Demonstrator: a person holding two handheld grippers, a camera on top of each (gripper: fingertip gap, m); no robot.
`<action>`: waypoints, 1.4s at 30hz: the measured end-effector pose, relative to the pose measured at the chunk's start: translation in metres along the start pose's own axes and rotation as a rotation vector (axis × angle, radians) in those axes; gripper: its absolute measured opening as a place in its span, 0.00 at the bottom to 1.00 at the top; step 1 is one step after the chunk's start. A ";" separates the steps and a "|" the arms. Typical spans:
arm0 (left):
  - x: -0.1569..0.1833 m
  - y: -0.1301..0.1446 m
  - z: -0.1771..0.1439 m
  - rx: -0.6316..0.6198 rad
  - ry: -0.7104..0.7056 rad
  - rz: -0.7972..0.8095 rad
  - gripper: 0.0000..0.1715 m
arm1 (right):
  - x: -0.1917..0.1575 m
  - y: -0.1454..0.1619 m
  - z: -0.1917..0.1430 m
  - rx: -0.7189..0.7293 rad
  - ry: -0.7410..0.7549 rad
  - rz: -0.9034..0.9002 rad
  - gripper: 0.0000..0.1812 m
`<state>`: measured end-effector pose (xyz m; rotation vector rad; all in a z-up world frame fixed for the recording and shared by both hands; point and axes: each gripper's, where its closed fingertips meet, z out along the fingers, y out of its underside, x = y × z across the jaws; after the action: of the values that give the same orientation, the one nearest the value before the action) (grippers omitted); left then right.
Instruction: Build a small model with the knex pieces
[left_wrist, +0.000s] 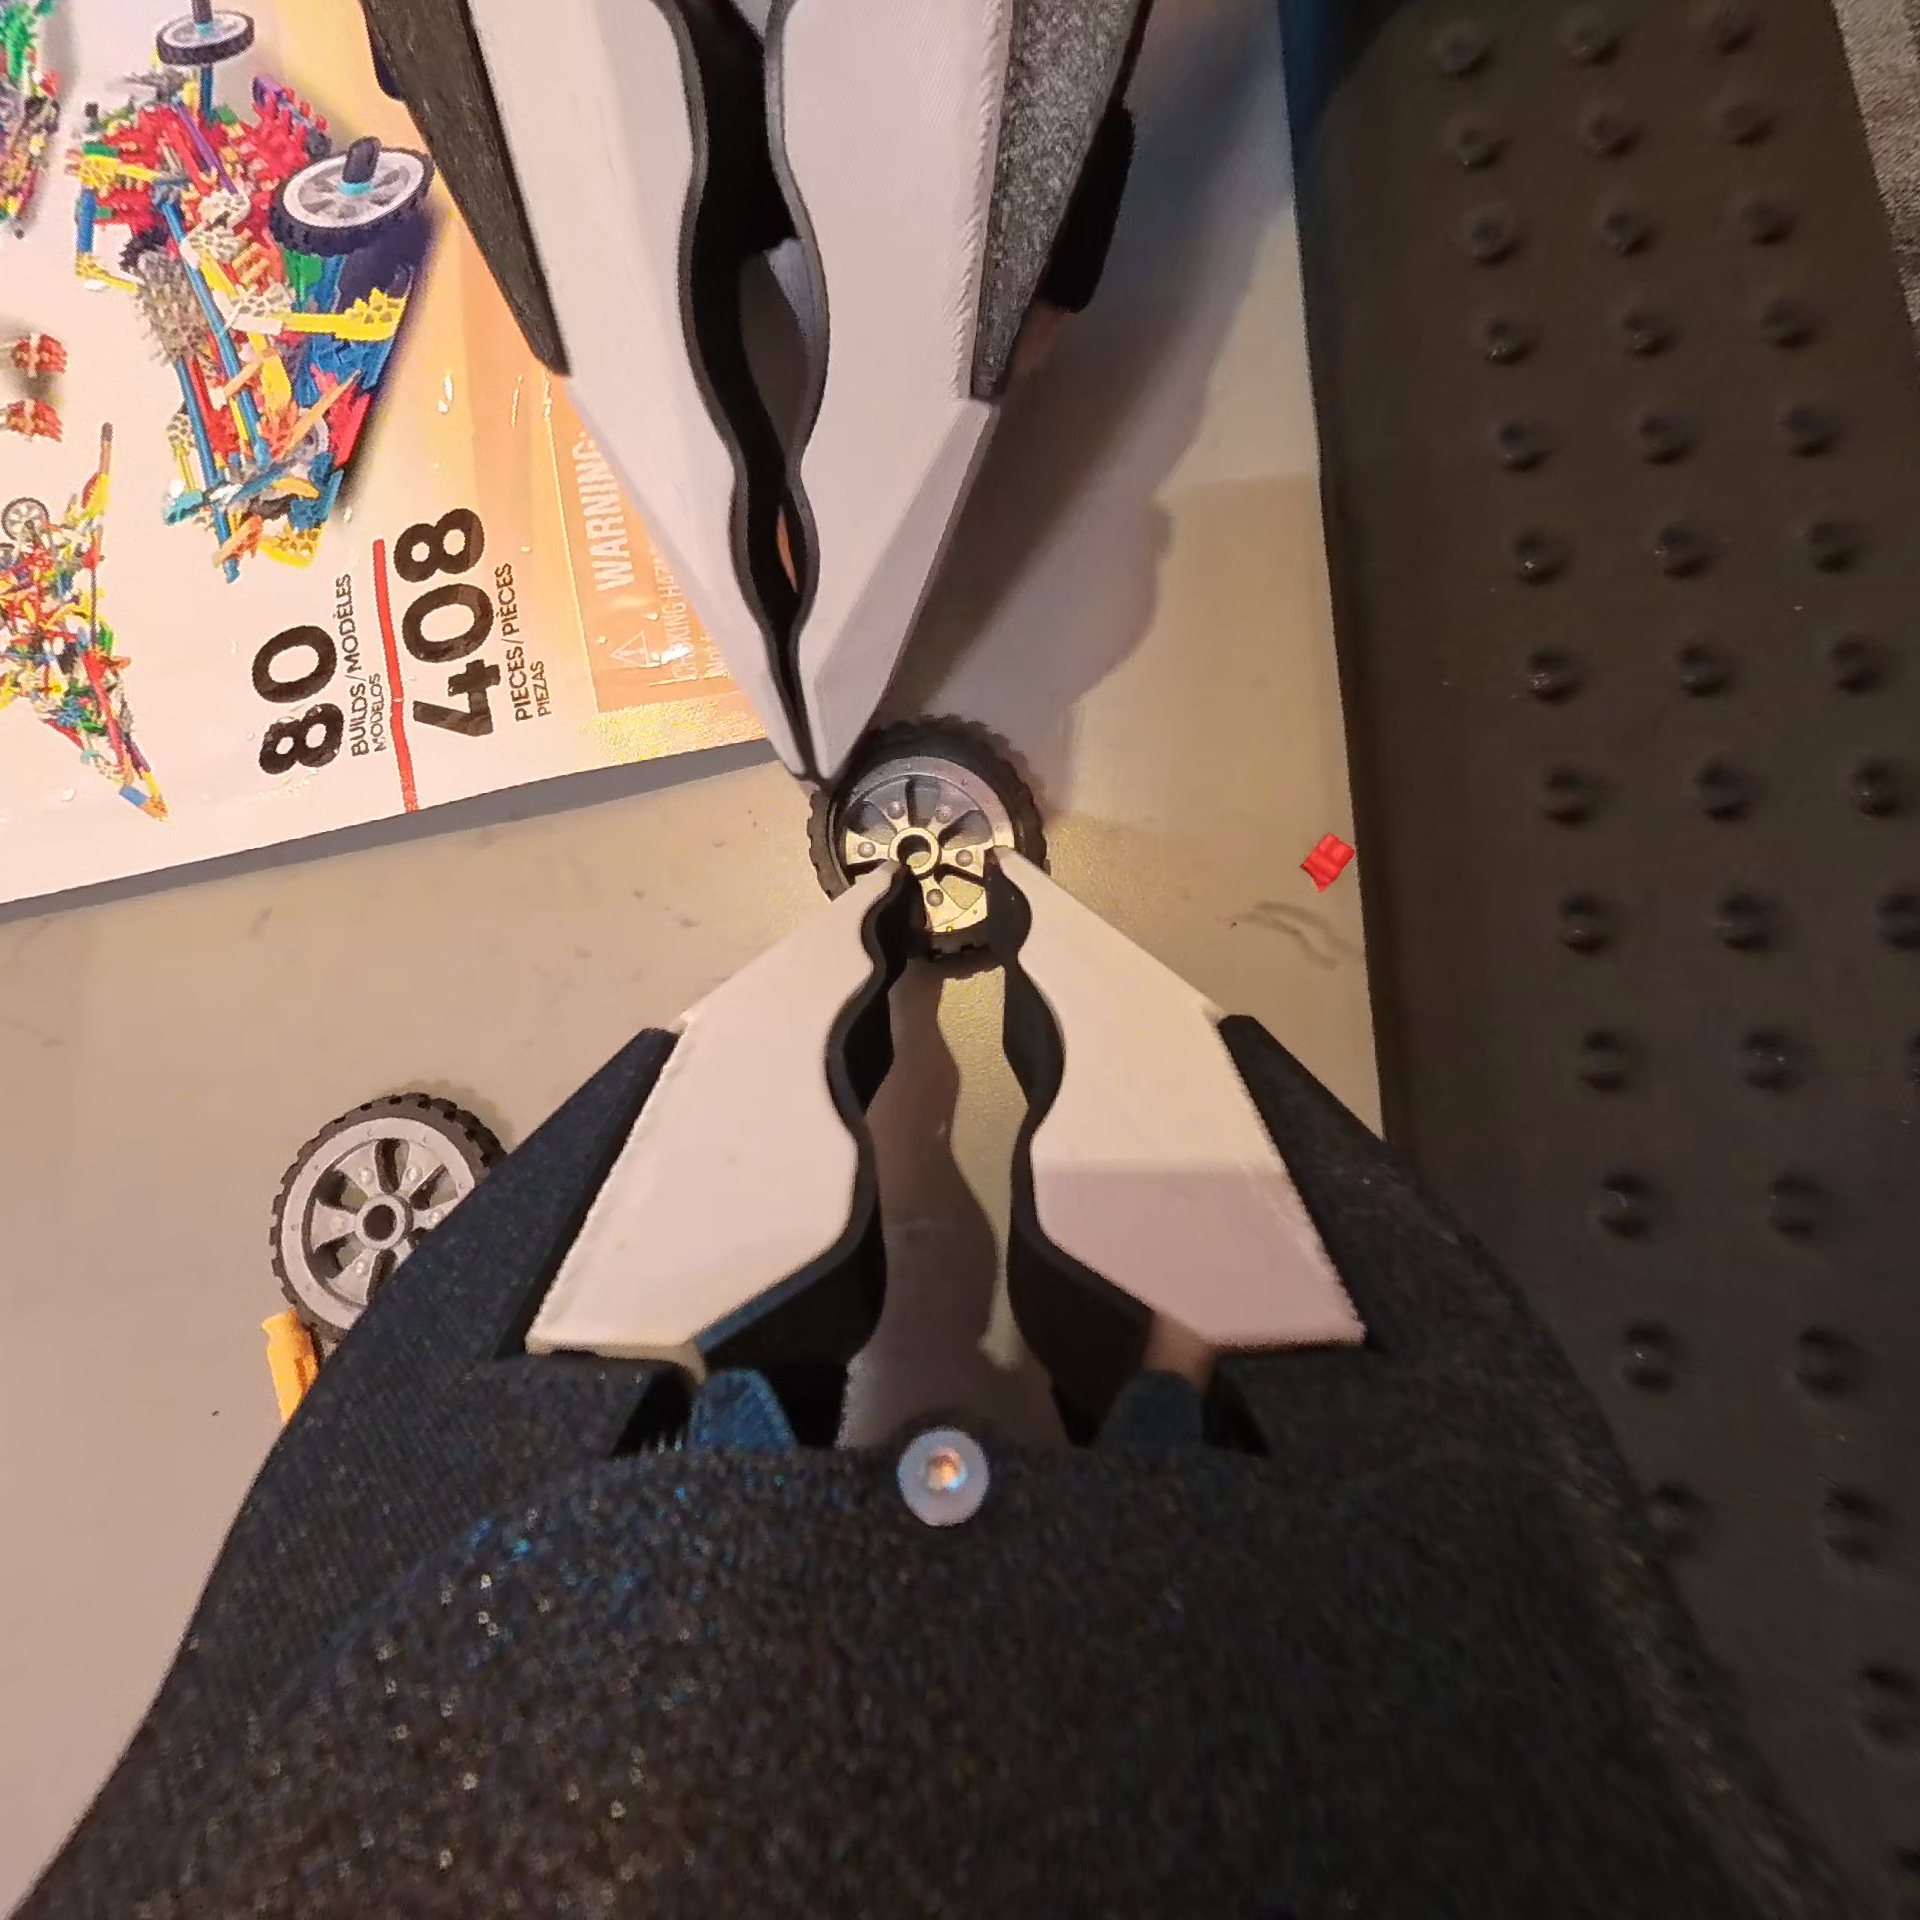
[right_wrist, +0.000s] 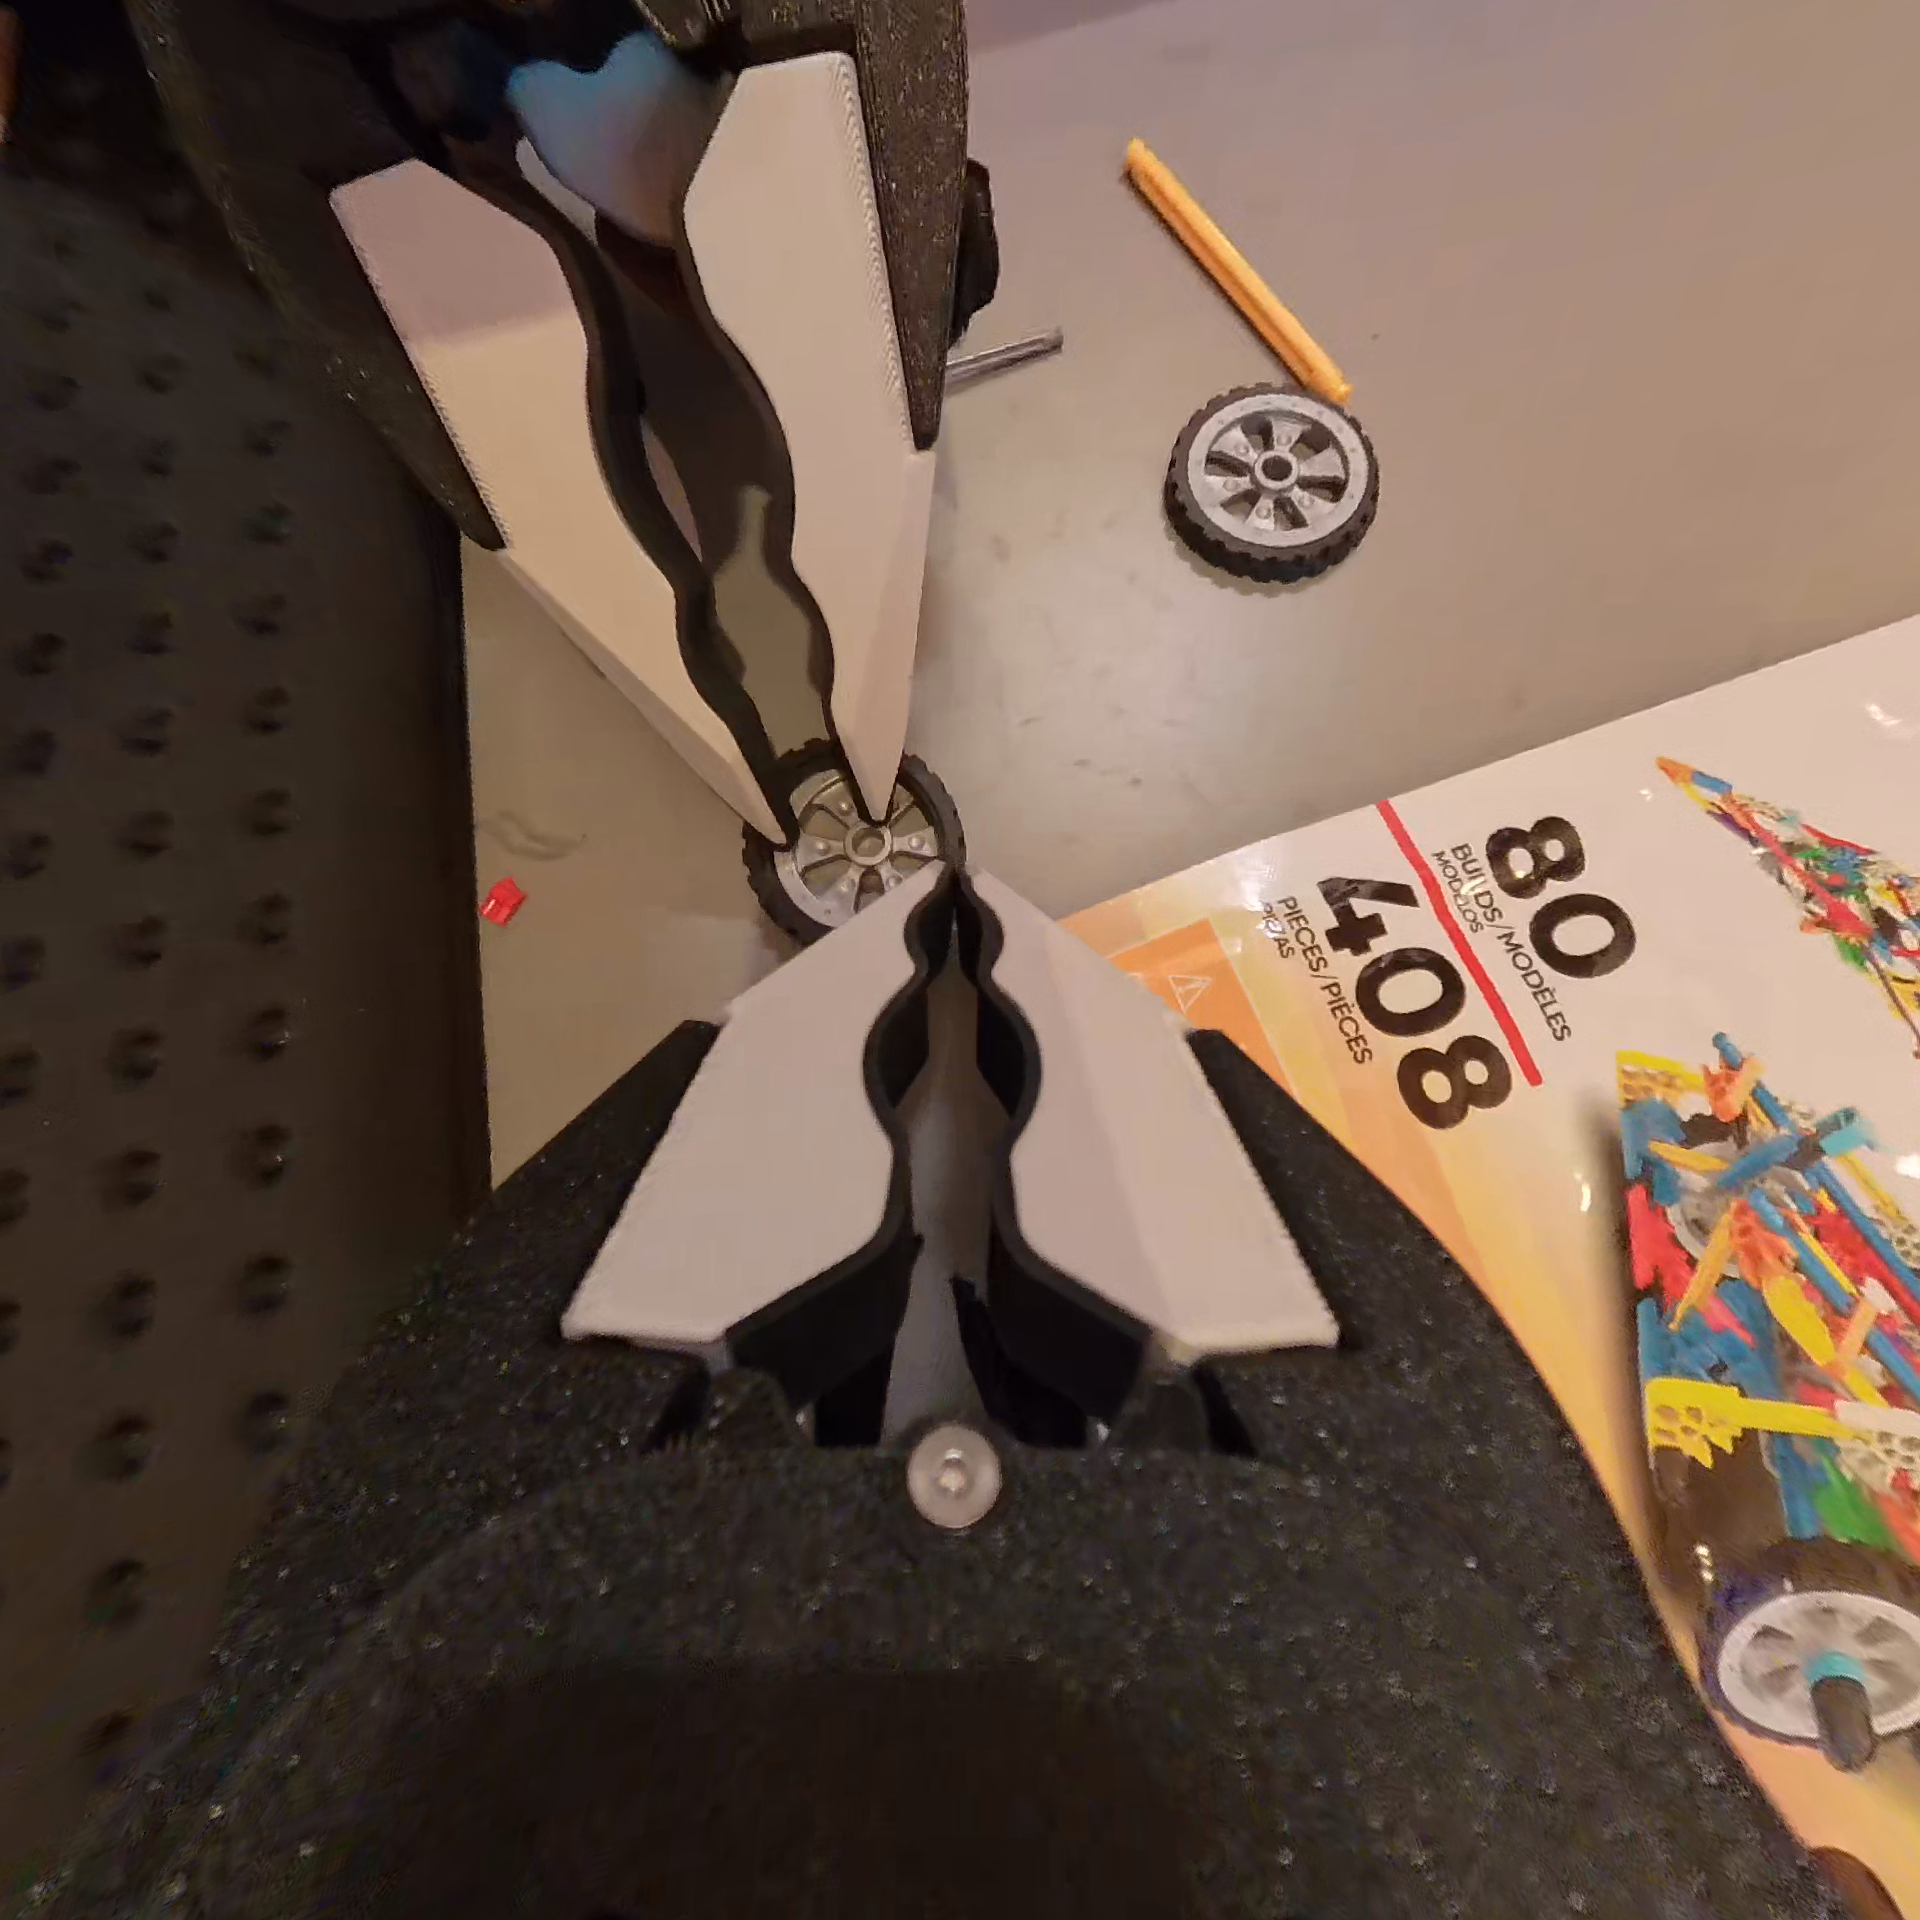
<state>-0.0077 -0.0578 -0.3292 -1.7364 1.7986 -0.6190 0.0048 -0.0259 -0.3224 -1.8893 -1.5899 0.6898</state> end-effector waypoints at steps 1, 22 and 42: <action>0.000 0.000 0.000 -0.002 -0.002 0.000 0.08 | 0.003 0.000 -0.001 -0.007 0.030 -0.023 0.00; -0.001 -0.001 0.001 0.003 -0.030 -0.019 0.08 | 0.004 0.001 0.006 -0.088 0.151 -0.002 0.00; -0.002 -0.002 0.002 0.003 -0.044 -0.020 0.08 | 0.011 -0.002 0.007 -0.094 0.312 -0.094 0.00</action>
<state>-0.0049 -0.0561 -0.3297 -1.7541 1.7518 -0.5869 0.0002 -0.0142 -0.3258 -1.8681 -1.5185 0.2677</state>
